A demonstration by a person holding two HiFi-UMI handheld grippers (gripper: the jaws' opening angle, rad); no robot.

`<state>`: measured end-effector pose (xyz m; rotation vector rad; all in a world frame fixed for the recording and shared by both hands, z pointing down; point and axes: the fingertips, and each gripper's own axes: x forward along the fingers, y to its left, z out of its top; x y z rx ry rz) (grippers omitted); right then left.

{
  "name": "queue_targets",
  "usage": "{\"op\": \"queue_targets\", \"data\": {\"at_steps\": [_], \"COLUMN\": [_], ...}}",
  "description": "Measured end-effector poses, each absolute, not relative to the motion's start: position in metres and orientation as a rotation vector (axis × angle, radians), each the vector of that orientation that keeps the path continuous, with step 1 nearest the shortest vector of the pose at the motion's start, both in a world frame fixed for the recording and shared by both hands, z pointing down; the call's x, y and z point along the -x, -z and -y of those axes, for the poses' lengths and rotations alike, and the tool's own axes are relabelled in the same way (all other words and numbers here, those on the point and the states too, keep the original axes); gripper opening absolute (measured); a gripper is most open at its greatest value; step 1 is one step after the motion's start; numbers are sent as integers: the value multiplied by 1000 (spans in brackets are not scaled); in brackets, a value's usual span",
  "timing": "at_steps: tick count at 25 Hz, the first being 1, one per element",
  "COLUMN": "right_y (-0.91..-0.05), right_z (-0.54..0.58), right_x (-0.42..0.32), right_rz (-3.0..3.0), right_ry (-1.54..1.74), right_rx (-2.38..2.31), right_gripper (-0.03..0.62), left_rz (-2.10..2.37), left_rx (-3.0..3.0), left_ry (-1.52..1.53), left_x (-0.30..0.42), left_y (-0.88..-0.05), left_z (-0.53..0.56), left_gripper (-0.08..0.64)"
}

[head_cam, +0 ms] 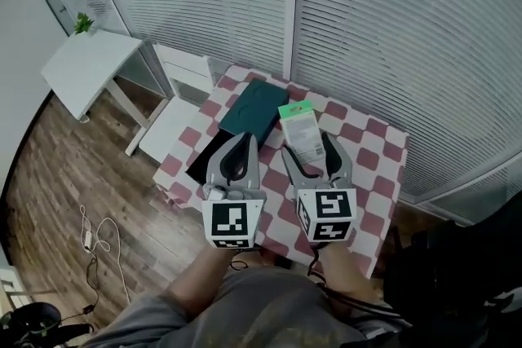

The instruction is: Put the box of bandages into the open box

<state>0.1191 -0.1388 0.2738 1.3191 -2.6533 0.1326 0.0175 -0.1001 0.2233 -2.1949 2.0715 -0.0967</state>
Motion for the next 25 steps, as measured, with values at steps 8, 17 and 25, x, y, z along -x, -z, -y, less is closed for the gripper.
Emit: {"op": "queue_targets", "data": {"at_steps": [8, 17, 25], "right_y": [-274, -294, -342], "right_z": [135, 125, 109], "right_x": [-79, 0, 66], "right_rz": [2649, 2544, 2431], "right_ry": [-104, -172, -309], "right_rx": [-1316, -1450, -1561], "right_gripper": [373, 373, 373], "left_rz": [-2074, -1949, -1822], "left_rx": [2158, 2284, 2440], "left_ry": [51, 52, 78], "left_x": [35, 121, 179], "left_y": [-214, -223, -241], "left_z": [93, 92, 96], "left_gripper": [0, 0, 0]}}
